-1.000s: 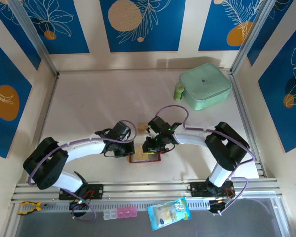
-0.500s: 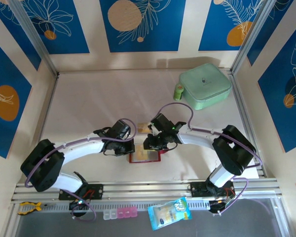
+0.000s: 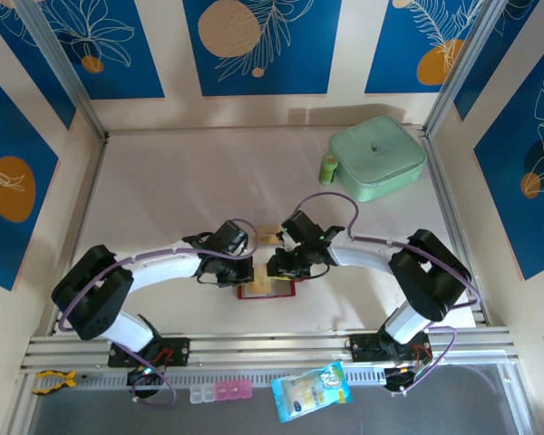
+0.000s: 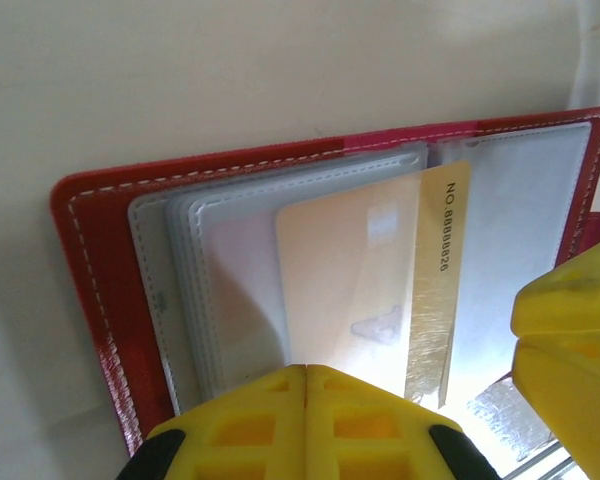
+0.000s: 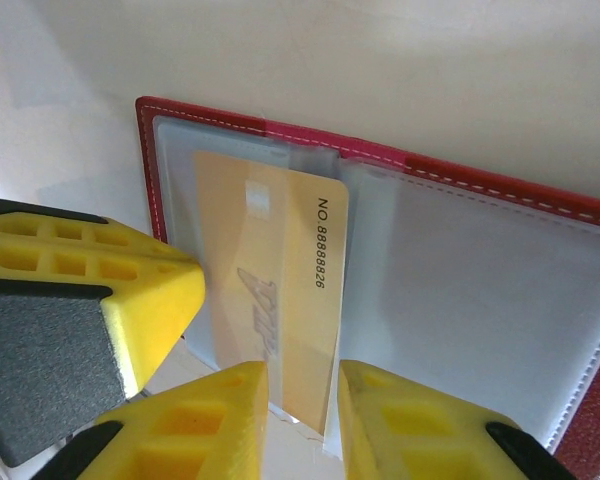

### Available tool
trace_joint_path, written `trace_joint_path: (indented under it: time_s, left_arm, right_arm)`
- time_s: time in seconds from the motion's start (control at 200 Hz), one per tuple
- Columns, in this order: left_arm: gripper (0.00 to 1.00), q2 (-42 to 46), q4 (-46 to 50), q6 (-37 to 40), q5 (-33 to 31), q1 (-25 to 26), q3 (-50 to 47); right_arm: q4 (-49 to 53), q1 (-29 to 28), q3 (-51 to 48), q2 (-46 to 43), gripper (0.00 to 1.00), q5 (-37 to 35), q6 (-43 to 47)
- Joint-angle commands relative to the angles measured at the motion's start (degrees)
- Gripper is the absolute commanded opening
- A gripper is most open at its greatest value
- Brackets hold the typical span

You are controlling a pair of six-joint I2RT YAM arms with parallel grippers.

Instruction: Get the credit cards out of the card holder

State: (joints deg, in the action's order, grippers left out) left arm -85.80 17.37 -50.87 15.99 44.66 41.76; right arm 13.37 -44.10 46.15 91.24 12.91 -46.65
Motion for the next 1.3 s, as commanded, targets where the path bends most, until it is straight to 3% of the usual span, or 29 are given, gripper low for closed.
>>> trace_joint_path:
  time_s: [0.0,0.56,0.885,1.296]
  left_arm:
    - [0.02,-0.53,2.99,0.84,-1.64,0.36,1.16]
    - [0.02,-1.61,3.69,1.35,-2.21,0.34,0.7]
    - [0.02,-2.18,3.11,1.37,-2.02,0.36,0.61]
    - [0.02,-2.4,2.94,1.21,-1.84,0.4,0.17]
  right_arm:
    - [-1.8,0.5,-0.84,1.12,0.26,2.69,-0.72]
    - [-6.47,0.94,-3.24,4.67,0.32,4.09,-2.03]
    - [-14.47,1.03,-7.41,3.36,0.32,10.47,-4.46]
    - [-18.66,1.38,-8.38,1.51,0.24,11.0,-6.43]
